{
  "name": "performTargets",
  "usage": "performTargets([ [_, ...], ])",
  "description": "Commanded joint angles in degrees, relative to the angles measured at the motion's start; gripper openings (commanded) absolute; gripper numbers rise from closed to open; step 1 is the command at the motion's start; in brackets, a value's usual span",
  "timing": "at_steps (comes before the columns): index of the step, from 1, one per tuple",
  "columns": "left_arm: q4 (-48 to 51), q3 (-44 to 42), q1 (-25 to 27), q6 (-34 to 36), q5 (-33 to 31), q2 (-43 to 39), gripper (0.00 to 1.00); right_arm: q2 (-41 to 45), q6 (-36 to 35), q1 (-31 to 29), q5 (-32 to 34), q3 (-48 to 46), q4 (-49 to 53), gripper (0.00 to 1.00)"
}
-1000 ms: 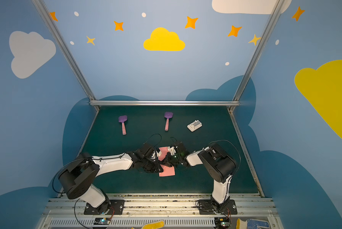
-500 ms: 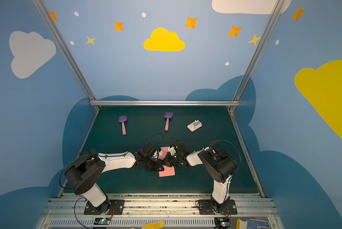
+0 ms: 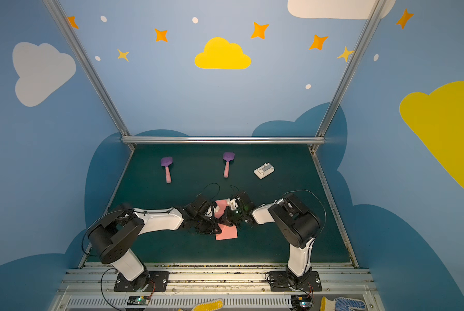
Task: Fold a paper plane with a square sheet of paper (fold left side to right side)
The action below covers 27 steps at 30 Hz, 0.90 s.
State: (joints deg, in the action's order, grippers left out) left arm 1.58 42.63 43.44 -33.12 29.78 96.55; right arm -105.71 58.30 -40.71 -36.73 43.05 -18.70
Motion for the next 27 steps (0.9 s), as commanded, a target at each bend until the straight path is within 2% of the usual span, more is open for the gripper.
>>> performTargets([
  [1, 0.1, -1.7, 0.1, 0.0, -1.4, 1.0, 0.04, 1.6, -2.8, 0.7, -0.6, 3.2, 6.1, 0.00],
  [7, -0.4, -2.4, 0.0, -0.5, -1.6, 0.7, 0.04, 9.9, -9.9, 1.6, 2.0, 7.1, 18.4, 0.00],
  [11, -0.1, -2.1, 0.1, -0.3, -1.6, 0.6, 0.04, 14.1, -11.2, 1.7, 3.8, 4.7, 21.8, 0.00],
  [17, 0.5, -1.5, 0.1, 0.1, -1.5, 0.6, 0.04, 17.4, -9.9, 0.7, 4.6, -1.6, 19.7, 0.00],
  [27, 0.8, -1.4, 0.1, 0.5, -1.5, 0.9, 0.04, 15.2, -6.5, -2.1, 5.2, -7.2, 12.6, 0.00],
])
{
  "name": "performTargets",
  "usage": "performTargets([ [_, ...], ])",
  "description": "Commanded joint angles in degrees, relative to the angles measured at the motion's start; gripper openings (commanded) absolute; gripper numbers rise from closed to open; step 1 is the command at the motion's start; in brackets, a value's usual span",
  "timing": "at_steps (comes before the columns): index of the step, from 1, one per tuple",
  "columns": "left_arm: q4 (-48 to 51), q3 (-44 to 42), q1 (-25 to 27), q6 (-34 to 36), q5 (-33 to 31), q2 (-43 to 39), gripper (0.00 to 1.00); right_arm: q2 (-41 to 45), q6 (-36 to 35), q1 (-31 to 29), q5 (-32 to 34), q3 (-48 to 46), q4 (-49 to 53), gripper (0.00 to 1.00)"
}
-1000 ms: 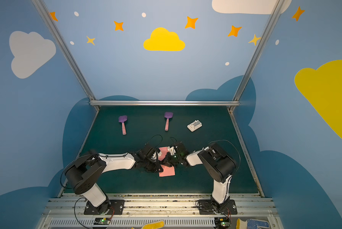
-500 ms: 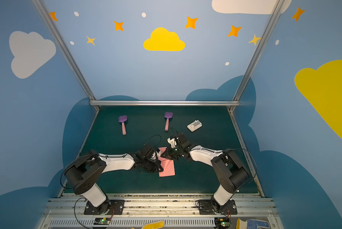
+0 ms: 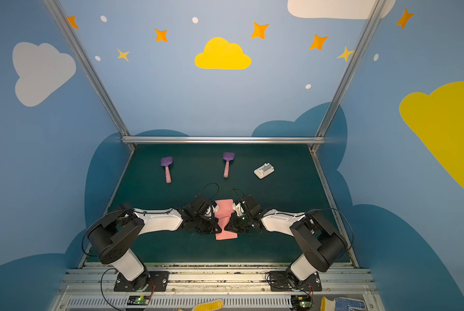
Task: Fold a paper plane with a square sheet of paper (fold left side to right side)
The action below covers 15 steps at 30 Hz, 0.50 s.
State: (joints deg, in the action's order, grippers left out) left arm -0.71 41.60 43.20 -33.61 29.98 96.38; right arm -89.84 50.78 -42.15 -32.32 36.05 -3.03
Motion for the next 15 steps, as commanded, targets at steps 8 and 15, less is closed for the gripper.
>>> performTargets([
  [8, 3.2, -0.3, 0.3, 1.1, -1.6, 1.2, 0.04, -2.2, 1.2, -1.2, 1.2, 1.4, -3.5, 0.00],
  [15, 3.3, -0.1, 0.3, 1.2, -1.5, 1.4, 0.04, -5.6, 0.4, -1.1, 1.7, 2.2, -4.2, 0.00],
])
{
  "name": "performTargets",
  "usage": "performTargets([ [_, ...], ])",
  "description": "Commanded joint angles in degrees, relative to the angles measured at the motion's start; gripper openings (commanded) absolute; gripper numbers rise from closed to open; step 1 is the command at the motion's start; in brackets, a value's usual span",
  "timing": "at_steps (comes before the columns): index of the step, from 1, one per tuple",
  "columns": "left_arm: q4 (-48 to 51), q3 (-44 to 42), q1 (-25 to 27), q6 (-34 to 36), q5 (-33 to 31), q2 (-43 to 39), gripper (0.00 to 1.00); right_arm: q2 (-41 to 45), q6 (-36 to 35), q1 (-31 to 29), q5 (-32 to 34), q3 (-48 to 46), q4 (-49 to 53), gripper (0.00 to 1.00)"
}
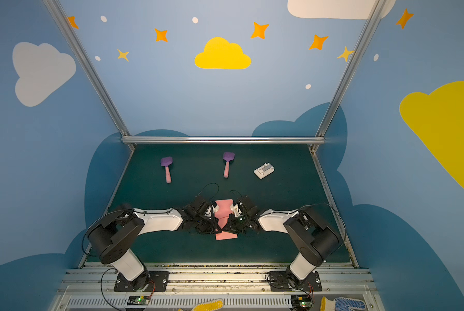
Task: Fold a paper plane with a square sheet of paper (fold left side to right side)
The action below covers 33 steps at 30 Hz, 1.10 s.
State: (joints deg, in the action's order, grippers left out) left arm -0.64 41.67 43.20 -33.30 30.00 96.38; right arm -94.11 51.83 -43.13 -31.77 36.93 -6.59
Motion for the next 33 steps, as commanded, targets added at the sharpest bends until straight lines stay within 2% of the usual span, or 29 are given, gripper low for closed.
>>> performTargets([
  [1, 3.3, -0.2, 0.3, 0.9, -1.5, 1.4, 0.04, -1.9, -0.9, 0.0, 1.4, 1.3, -0.5, 0.00],
  [17, 3.1, -0.6, 0.3, 1.2, -1.1, 1.4, 0.04, -2.6, -3.9, 5.9, 1.6, 0.8, 2.7, 0.00],
  [33, 3.2, -0.5, 0.3, 1.1, -0.8, 0.8, 0.04, -6.6, -8.2, 15.5, -0.4, 3.9, 6.3, 0.00],
])
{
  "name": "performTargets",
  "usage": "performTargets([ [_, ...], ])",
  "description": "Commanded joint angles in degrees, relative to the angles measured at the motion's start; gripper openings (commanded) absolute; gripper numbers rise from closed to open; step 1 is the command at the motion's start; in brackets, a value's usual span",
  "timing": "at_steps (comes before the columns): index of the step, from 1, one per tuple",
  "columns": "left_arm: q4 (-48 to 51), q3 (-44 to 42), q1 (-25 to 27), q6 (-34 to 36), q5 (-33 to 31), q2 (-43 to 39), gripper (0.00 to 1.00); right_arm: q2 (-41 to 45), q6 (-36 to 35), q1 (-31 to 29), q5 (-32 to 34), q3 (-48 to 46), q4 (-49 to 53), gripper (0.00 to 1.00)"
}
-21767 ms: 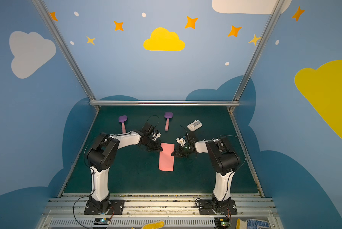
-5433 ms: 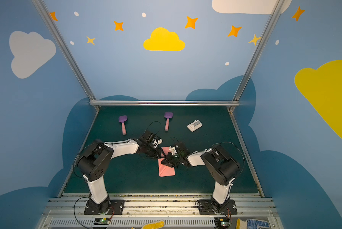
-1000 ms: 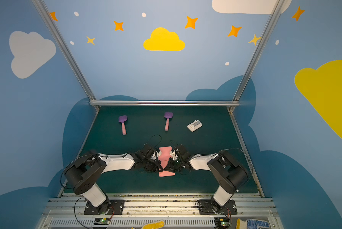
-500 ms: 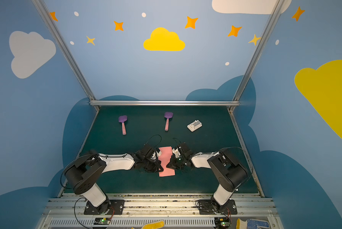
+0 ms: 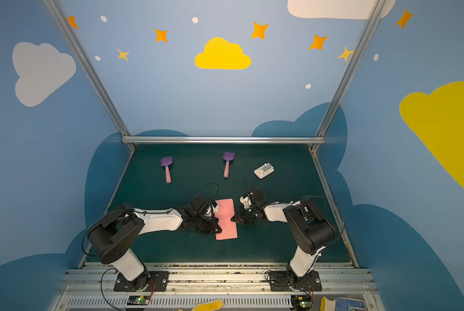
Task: Fold a paper plane with a square sheet of paper (fold left side to right side)
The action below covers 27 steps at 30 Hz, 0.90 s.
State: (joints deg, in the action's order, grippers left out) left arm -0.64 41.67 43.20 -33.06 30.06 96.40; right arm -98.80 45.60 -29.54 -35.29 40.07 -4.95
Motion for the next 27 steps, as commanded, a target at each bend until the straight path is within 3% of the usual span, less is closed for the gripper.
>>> performTargets([
  [1, 3.2, -0.5, 0.3, 0.9, -0.9, 0.7, 0.04, -2.2, -2.5, 2.6, 3.3, 1.2, 5.4, 0.00],
  [8, 3.3, -0.4, 0.3, 0.8, -1.0, 0.8, 0.04, 1.3, -4.5, 5.4, 2.7, 1.8, 9.0, 0.00],
  [16, 3.1, -0.4, 0.3, 0.9, -1.0, 1.1, 0.04, 11.5, -2.1, 0.1, 3.2, 0.5, 10.7, 0.00],
  [21, 3.1, -0.3, 0.3, 0.9, -0.9, 1.3, 0.04, 9.1, -0.3, -5.4, 4.2, 2.6, 8.9, 0.00],
  [27, 2.8, -0.4, 0.3, 0.8, -0.8, 1.5, 0.04, 3.6, 0.7, -7.7, 5.0, 3.9, 6.2, 0.00],
])
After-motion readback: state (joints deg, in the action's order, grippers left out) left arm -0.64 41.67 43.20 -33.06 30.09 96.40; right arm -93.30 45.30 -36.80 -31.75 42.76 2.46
